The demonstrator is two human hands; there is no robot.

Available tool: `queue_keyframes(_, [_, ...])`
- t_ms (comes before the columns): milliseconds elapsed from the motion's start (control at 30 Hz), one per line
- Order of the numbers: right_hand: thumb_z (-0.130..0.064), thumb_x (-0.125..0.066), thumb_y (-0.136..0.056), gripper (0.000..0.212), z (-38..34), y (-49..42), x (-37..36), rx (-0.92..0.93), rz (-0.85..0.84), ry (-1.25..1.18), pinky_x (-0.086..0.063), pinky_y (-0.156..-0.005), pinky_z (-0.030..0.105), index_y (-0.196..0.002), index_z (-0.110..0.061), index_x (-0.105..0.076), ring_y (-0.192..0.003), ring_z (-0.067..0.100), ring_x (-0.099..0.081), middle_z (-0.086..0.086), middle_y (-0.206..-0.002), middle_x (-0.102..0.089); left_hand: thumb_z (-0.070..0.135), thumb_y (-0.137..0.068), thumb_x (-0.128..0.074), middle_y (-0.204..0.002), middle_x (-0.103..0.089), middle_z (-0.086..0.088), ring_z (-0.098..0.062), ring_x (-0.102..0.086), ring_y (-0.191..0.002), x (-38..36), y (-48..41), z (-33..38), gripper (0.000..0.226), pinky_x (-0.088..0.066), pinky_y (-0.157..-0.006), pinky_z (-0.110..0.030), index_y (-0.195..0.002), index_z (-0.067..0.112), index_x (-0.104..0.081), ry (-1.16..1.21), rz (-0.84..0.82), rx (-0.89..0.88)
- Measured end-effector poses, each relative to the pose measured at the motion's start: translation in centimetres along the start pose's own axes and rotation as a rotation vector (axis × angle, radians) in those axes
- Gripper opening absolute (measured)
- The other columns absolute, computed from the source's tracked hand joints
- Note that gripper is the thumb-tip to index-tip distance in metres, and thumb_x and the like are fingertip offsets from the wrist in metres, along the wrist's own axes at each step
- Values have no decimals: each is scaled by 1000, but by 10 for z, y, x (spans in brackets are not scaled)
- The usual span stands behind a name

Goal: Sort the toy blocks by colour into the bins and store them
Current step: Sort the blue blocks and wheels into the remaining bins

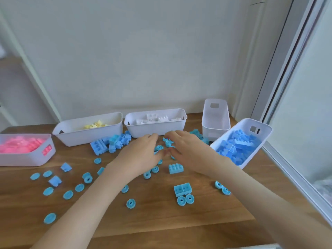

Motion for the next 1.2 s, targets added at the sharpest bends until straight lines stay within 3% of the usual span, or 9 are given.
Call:
queue_keyframes(133, [-24,-44,-95,37,-36,-14,-30,121,-128,-72,-39,-95,34,-132,-20,-41,-114,19,-47,-1,-125,-49,58,-90,-44,-117,-57,14,-6,-55,-95,17,27,-59,40,-46,-75,-27,-121,33,-48,34,-3,93])
queue_keyframes(367, [-25,-45,-96,32,-96,-97,-80,156,-283,-286,-41,-95,29,-127,-17,-48,-115,17,-51,2,-123,-54,39,-96,-46,-119,-53,5,-14,-49,-114,25,91,-179,30,-39,-90,-26,-122,23,-51,-127,209,276])
queue_keyframes(567, [-18,-40,-98,26,-158,-134,-124,338,-319,-250,-41,-92,31,-121,-10,-50,-109,20,-52,8,-117,-54,29,-97,-47,-128,-49,4,-13,-46,-119,21,132,-246,33,-42,-94,-26,-130,24,-50,-9,322,473])
queue_keyframes(667, [-16,-40,-98,25,-172,-146,-133,376,-253,-308,-42,-89,26,-120,-16,-52,-106,18,-54,4,-115,-59,32,-96,-50,-129,-45,10,-9,-42,-122,12,139,-255,37,-41,-96,-24,-132,31,-49,21,269,390])
queue_keyframes(767, [-23,-45,-96,33,-184,-146,-145,396,-360,-269,-44,-91,30,-129,-23,-44,-107,17,-53,1,-115,-57,40,-93,-53,-132,-41,14,-5,-37,-126,4,139,-252,43,-37,-98,-21,-135,34,-45,65,177,336])
queue_keyframes(900, [-20,-52,-93,51,-198,-137,-161,473,-448,-218,-40,-91,25,-139,-27,-33,-111,13,-49,-3,-123,-51,40,-91,-58,-111,-45,17,-1,-44,-101,0,128,-253,39,-41,-85,-17,-127,30,-49,145,144,360])
queue_keyframes(1000, [-12,-52,-91,49,-198,-143,-162,457,-380,-241,-39,-91,21,-136,-23,-38,-111,10,-43,-1,-119,-48,40,-89,-60,-96,-46,16,-4,-47,-93,-1,118,-254,23,-35,-70,-15,-105,25,-54,109,198,359])
queue_keyframes(1100, [-8,-51,-88,46,-196,-153,-158,472,-204,-178,-34,-98,22,-132,-20,-44,-115,14,-34,2,-124,-40,39,-90,-59,-92,-47,13,-4,-45,-86,-4,110,-251,17,-30,-59,-12,-93,26,-48,91,221,368])
queue_keyframes(1200, [-12,-48,-91,50,-193,-162,-164,433,-256,-93,-31,-105,30,-138,-26,-39,-126,17,-29,1,-137,-35,37,-90,-59,-96,-52,9,-5,-47,-84,-8,103,-250,17,-32,-59,-11,-94,26,-47,101,244,375])
Point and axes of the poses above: each hand's wrist, its own y-axis away from the middle knuckle, its own x-axis out of the back of the hand, z = x × y, the point moved 3 cm from there along -y, towards the middle knuckle
